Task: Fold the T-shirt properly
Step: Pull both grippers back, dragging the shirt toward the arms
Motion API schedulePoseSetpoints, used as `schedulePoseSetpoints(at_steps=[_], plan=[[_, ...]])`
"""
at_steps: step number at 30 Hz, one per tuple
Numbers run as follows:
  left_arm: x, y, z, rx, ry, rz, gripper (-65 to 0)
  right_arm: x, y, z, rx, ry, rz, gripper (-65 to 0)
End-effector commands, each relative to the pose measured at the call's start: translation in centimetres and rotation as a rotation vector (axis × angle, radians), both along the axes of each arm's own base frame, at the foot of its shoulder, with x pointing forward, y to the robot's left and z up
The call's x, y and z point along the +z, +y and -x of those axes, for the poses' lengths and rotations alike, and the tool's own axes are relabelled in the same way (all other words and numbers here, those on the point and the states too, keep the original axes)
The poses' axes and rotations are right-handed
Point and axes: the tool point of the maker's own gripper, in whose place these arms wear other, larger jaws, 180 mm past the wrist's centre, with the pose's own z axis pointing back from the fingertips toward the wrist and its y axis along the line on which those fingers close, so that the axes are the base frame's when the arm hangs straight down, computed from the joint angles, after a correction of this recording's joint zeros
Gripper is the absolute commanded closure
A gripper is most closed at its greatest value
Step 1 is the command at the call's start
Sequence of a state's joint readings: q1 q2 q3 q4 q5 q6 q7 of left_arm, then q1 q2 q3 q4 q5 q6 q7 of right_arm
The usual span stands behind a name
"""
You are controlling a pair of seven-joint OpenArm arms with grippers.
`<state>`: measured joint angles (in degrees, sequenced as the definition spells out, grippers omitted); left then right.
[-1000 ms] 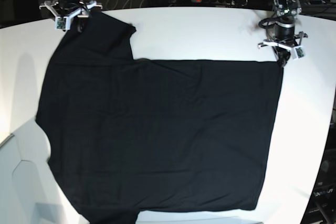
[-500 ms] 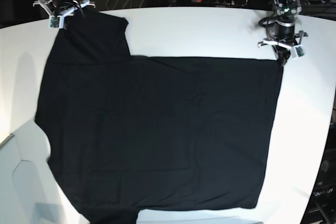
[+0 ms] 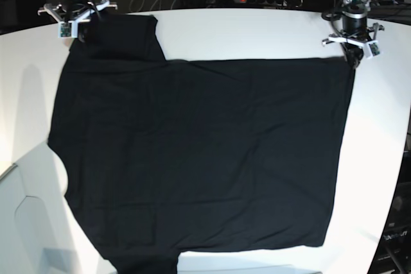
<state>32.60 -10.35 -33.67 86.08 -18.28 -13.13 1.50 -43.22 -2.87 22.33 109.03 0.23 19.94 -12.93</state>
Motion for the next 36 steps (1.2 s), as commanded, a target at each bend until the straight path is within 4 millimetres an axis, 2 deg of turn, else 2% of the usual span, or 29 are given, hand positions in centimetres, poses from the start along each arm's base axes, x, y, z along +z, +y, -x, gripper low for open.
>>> schedulePoseSetpoints(at_steps=[1, 6, 16, 27, 34, 36], plan=[[1.2, 0.3, -0.1, -0.004, -0.033, -0.021, 0.0, 1.1, 0.3, -0.4, 0.029, -0.036, 0.001, 0.0], [1.4, -0.3, 0.7, -0.009, -0.029, -0.02, 0.0, 1.6, 0.8, -0.4, 0.058, -0.042, -0.003, 0.0], [1.0, -0.2, 2.1, -0.009, 0.002, -0.022, 0.0, 2.4, -0.5, 2.2, 0.038, -0.06, 0.017, 0.0], [0.6, -0.4, 3.7, -0.011, 0.038, -0.021, 0.0, 2.9, -0.3, 4.0, 0.04, -0.074, 0.013, 0.0], [1.8, -0.8, 3.8, -0.033, 0.027, -0.036, 0.0, 2.8, -0.3, 4.4, 0.041, -0.061, 0.013, 0.0], [2.0, -0.3, 3.9, -0.022, 0.025, -0.046, 0.0, 2.9, -0.3, 4.4, 0.042, -0.064, 0.014, 0.0]])
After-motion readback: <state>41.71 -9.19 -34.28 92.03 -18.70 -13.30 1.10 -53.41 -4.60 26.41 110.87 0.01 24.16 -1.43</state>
